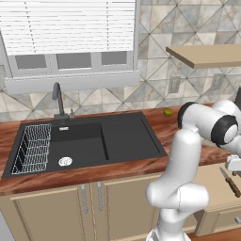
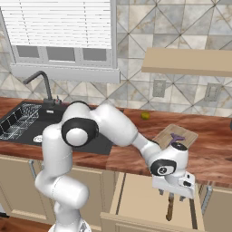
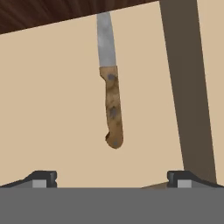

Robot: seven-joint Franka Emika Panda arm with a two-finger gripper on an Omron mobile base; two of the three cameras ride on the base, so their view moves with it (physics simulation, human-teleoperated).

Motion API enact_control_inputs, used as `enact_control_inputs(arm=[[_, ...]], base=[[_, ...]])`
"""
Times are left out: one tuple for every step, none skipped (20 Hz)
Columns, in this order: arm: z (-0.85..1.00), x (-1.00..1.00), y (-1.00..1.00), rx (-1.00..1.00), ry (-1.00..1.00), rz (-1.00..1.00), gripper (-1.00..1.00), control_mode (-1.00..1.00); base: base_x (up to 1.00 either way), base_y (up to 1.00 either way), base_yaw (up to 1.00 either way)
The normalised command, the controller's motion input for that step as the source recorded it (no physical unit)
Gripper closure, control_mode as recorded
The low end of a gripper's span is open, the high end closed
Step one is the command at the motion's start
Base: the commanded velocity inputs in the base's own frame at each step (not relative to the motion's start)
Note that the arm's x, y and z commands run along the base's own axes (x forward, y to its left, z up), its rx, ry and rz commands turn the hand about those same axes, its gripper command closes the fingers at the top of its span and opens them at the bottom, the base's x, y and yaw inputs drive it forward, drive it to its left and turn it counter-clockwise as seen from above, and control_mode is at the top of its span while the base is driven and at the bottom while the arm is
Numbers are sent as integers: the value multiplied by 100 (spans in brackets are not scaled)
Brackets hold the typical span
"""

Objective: Open the drawer on the right and place the cutting tools on the cutting board.

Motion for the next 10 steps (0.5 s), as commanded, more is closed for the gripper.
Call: enact_control_inputs(arm=[[-41, 0, -20, 0, -2, 2, -100, -100], [-38, 0, -27, 0, 0, 2, -100, -100], [-34, 0, -32, 0, 0, 1, -100, -100], [-31, 0, -32, 0, 0, 2, -100, -100], [-27, 0, -27, 0, -2, 3, -100, -100], [-26, 0, -22, 0, -2, 4, -100, -100], [-26, 0, -17, 0, -2, 4, -100, -100], [-28, 0, -11, 0, -4, 4, -100, -100], [-30, 0, -6, 0, -4, 4, -100, -100], [-30, 1, -6, 0, -5, 4, -100, -100]], base=[[0, 0, 0], [0, 0, 0], [0, 0, 0], [0, 0, 0], [0, 0, 0], [0, 0, 0], [0, 0, 0], [0, 0, 0], [0, 0, 0], [0, 0, 0]])
